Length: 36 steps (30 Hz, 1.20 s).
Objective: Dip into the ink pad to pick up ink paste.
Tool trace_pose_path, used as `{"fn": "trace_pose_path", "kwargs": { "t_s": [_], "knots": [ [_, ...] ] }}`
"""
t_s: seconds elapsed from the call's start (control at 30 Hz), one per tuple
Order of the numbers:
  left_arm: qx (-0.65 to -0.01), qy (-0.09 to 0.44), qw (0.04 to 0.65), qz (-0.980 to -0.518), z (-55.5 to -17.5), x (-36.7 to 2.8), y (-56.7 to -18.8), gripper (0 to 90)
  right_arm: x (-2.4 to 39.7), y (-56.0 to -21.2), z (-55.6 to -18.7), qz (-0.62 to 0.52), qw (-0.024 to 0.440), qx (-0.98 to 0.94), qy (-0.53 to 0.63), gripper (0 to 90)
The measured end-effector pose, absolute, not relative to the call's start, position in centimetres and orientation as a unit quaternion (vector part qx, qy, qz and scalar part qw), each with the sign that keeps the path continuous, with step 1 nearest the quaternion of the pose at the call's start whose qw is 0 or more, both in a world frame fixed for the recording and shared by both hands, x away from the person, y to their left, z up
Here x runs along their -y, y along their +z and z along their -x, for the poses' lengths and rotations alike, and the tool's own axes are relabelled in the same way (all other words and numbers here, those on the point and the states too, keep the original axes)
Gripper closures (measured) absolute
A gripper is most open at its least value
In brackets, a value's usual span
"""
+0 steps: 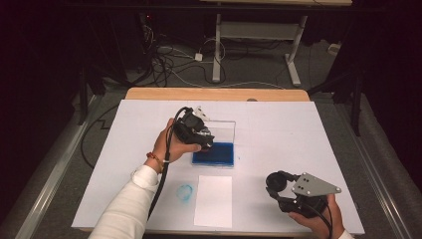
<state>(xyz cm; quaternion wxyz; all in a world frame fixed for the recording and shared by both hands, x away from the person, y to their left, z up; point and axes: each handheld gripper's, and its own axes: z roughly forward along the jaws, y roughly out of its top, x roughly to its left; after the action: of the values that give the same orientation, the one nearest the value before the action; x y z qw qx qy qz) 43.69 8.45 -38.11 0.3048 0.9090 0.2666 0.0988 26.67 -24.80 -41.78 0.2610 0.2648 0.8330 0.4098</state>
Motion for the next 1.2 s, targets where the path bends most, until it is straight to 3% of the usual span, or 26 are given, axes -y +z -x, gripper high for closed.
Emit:
{"fn": "trace_pose_path", "kwargs": {
  "t_s": [0.37,1.2],
  "knots": [
    [-0.284,0.067,0.306,-0.906,-44.4,-8.4,-41.1,54.9,24.8,-41.9,-26.8,-0.265,0.258,-0.835,0.406,38.3],
    [-0.284,0.062,0.302,-0.908,-44.1,-9.1,-41.4,54.9,24.8,-42.0,-26.8,-0.267,0.259,-0.836,0.404,38.2]
  ]
}}
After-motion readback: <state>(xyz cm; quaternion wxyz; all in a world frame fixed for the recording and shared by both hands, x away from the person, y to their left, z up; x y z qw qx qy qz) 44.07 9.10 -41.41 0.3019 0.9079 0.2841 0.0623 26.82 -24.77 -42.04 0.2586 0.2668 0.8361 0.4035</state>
